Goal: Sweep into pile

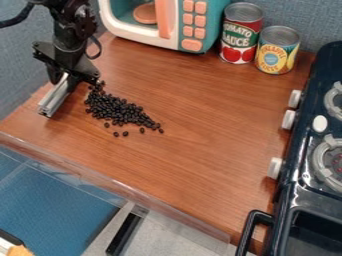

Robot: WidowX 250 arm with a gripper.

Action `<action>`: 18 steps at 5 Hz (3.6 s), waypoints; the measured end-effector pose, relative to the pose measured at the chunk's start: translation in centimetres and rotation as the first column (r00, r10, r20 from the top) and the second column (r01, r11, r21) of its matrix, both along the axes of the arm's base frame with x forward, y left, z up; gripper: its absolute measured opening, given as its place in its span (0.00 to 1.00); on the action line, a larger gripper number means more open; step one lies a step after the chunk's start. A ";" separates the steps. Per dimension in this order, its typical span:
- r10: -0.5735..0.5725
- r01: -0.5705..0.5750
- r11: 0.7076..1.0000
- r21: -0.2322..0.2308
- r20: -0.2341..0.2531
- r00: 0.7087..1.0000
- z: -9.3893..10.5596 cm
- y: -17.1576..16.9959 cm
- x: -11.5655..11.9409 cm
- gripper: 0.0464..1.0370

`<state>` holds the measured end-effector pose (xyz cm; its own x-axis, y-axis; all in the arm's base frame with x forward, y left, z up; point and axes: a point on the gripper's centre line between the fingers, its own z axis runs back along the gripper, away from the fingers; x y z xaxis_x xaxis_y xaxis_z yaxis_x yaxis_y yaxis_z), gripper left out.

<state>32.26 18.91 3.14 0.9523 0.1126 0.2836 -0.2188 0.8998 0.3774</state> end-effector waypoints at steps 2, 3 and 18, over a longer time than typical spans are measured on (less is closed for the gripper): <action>-0.019 0.019 1.000 -0.005 0.023 1.000 -0.7 -0.6 -0.4 0.29; -0.020 0.021 1.000 -0.009 0.025 0.999 -0.9 -0.8 -0.5 0.29; 0.091 -0.092 0.961 -0.259 -0.015 0.996 -0.5 -17.4 0.8 0.29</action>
